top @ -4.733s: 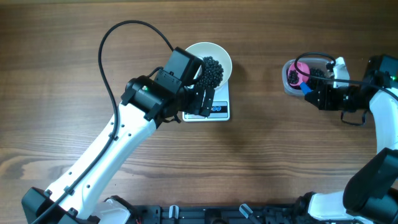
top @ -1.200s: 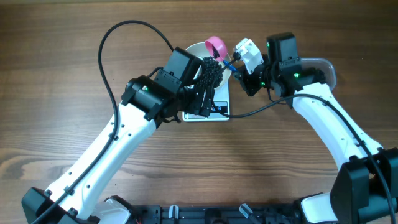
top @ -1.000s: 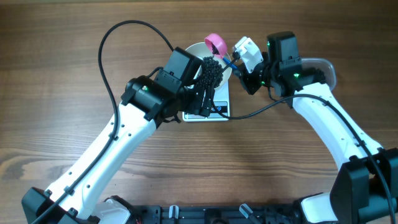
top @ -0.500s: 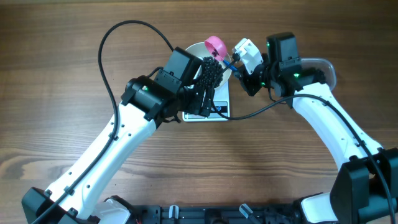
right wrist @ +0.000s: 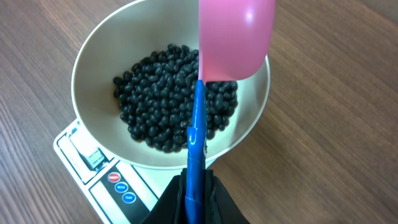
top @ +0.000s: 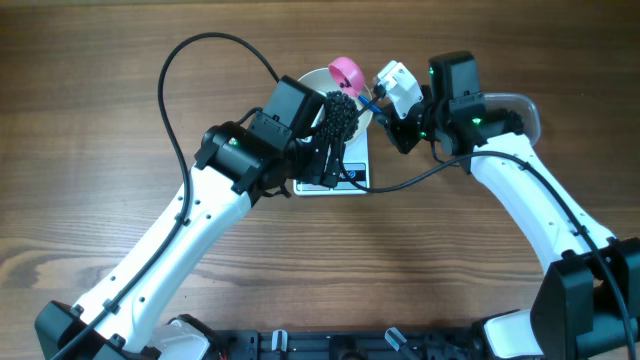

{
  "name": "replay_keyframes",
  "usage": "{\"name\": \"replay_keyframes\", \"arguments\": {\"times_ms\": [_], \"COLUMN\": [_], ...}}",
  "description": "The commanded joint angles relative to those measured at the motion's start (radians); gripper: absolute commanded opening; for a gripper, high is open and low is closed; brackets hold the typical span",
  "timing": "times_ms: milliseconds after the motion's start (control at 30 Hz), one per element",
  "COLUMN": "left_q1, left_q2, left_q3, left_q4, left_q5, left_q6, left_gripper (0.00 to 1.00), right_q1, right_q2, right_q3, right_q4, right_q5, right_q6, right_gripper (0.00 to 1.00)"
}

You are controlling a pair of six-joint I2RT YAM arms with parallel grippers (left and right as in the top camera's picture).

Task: Scoop item into bowl and weigh 150g on scale
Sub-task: 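Tilt scoop and shake beans gradually into white bowl with right gripper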

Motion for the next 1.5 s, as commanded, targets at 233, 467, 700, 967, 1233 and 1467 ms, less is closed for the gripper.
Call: {"name": "replay_keyframes", "arguments": {"times_ms": [233, 467, 700, 967, 1233, 1467], "left_q1": [-0.003, -0.003, -0.003, -0.003, -0.003, -0.003], "left_q2": [-0.014, -0.014, -0.013, -0.014, -0.014, -0.014], "left_q3": [0.016, 0.016, 0.016, 0.016, 0.016, 0.016], "left_q4": [0.000, 0.000, 0.000, 0.000, 0.000, 0.000], "left_q5": [-0.010, -0.009, -0.010, -0.009, -0.010, -0.010], "left_q6": [0.013, 0.013, 0.013, 0.013, 0.013, 0.012], "left_gripper": [1.00, 1.00, 1.00, 1.00, 1.00, 1.00], "right_q1": [0.005, 0.005, 0.005, 0.005, 0.009, 0.013], "right_q2": [0.013, 0.013, 0.013, 0.013, 0.013, 0.013], "right_q3": [0.003, 0.003, 0.003, 0.003, 0.003, 0.003], "right_q4": [-0.032, -0.018, -0.021, 0.010, -0.035, 0.011], "right_q5": [-0.037, 0.010, 0.010, 0.033, 0.018, 0.065], "right_q6": [-0.060, -0.121, -0.065, -0.073, -0.075, -0.074], "right_gripper": [0.04, 0.04, 0.04, 0.04, 0.04, 0.04]}}
